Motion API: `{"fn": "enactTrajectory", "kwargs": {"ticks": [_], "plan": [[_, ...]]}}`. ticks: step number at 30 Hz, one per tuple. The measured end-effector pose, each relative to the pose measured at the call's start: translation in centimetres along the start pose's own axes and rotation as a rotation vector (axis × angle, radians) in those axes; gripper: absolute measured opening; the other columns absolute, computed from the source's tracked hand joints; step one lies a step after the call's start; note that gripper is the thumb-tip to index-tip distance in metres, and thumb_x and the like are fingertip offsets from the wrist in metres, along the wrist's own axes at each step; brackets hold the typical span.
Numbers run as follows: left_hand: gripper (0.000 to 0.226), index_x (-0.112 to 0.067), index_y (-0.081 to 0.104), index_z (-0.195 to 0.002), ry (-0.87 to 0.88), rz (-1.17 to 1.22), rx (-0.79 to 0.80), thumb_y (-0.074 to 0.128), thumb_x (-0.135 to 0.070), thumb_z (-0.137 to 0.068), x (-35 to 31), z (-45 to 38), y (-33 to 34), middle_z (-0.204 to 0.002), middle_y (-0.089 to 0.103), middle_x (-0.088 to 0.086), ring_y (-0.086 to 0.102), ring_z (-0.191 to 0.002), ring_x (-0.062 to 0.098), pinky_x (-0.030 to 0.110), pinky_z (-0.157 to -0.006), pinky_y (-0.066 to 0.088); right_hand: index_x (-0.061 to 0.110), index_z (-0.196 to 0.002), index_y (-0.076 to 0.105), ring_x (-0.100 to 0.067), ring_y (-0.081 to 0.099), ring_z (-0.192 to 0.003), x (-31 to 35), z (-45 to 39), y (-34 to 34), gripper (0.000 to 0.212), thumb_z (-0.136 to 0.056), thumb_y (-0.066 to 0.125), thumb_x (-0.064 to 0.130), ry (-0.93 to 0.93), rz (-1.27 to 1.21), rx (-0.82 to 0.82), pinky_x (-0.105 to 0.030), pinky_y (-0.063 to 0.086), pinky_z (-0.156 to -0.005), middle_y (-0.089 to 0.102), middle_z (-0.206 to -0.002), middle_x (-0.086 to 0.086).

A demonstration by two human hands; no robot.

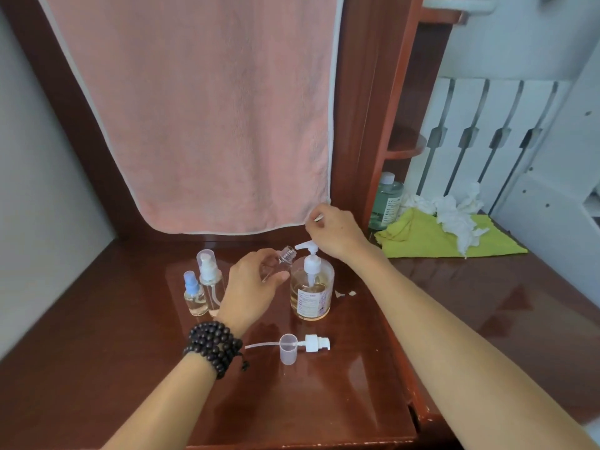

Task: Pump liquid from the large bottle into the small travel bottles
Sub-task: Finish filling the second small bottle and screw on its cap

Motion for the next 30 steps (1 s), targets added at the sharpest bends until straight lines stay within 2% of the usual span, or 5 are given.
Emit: {"fn": "enactTrajectory", "kwargs": {"ticks": [9, 15, 21, 26, 30], "plan": [[0.036, -0.016, 0.067, -0.117, 0.190, -0.124, 0.016, 0.075, -0.013, -0.082, -2.8, -1.8, 0.4, -0.102, 0.066, -0.002, 0.052, -0.086, 0.004, -0.006, -0.080, 0.029, 0.015, -0.103, 0.057, -0.034, 0.062, -0.103, -0.7, -2.2, 2.6, 0.031, -0.105, 0.036, 0.037, 0.121, 0.020, 0.132, -0.041, 0.048, -0.082, 0.065, -0.116, -0.015], [0.026, -0.010, 0.067, -0.107, 0.219, -0.147, 0.047, 0.073, -0.009, -0.082, -2.4, -1.8, 1.3, -0.095, 0.069, 0.001, 0.059, -0.084, 0.012, 0.012, -0.076, 0.041, 0.007, -0.139, 0.057, -0.036, 0.052, -0.132, -2.0, -2.3, 4.8, 0.042, -0.105, 0.034, 0.012, 0.220, 0.029, 0.210, -0.040, 0.042, -0.107, 0.055, -0.146, -0.015], [0.023, -0.011, 0.066, -0.106, 0.199, -0.153, 0.084, 0.069, -0.007, -0.084, -2.0, -1.7, 1.8, -0.095, 0.068, 0.000, 0.057, -0.084, 0.011, 0.003, -0.073, 0.035, 0.014, -0.136, 0.058, -0.036, 0.053, -0.131, -2.2, -1.6, 5.2, 0.042, -0.103, 0.034, 0.018, 0.254, 0.009, 0.207, -0.051, 0.040, -0.113, 0.058, -0.144, -0.012], [0.030, -0.012, 0.062, -0.118, 0.239, -0.150, 0.091, 0.065, -0.008, -0.089, -3.0, -1.9, 1.1, -0.104, 0.065, 0.003, 0.059, -0.096, 0.015, 0.010, -0.081, 0.039, 0.021, -0.109, 0.045, -0.034, 0.053, -0.109, -0.4, -1.8, 3.4, 0.023, -0.110, 0.025, 0.034, 0.176, 0.060, 0.154, -0.057, 0.041, -0.107, 0.057, -0.120, -0.010], [0.034, -0.009, 0.059, -0.124, 0.223, -0.144, 0.101, 0.063, -0.007, -0.090, -2.5, -1.8, 1.6, -0.106, 0.064, 0.006, 0.058, -0.098, 0.018, 0.011, -0.082, 0.038, 0.019, -0.123, 0.050, -0.036, 0.054, -0.118, -1.2, -1.8, 4.0, 0.032, -0.108, 0.025, 0.032, 0.208, 0.059, 0.174, -0.057, 0.039, -0.108, 0.057, -0.132, -0.013]]}}
Point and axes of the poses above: each hand's wrist, its own z-axis away from the middle knuckle, its own y-axis out of the palm, x = y × z, the point moved 8 cm from there along -z, towards the middle knuckle
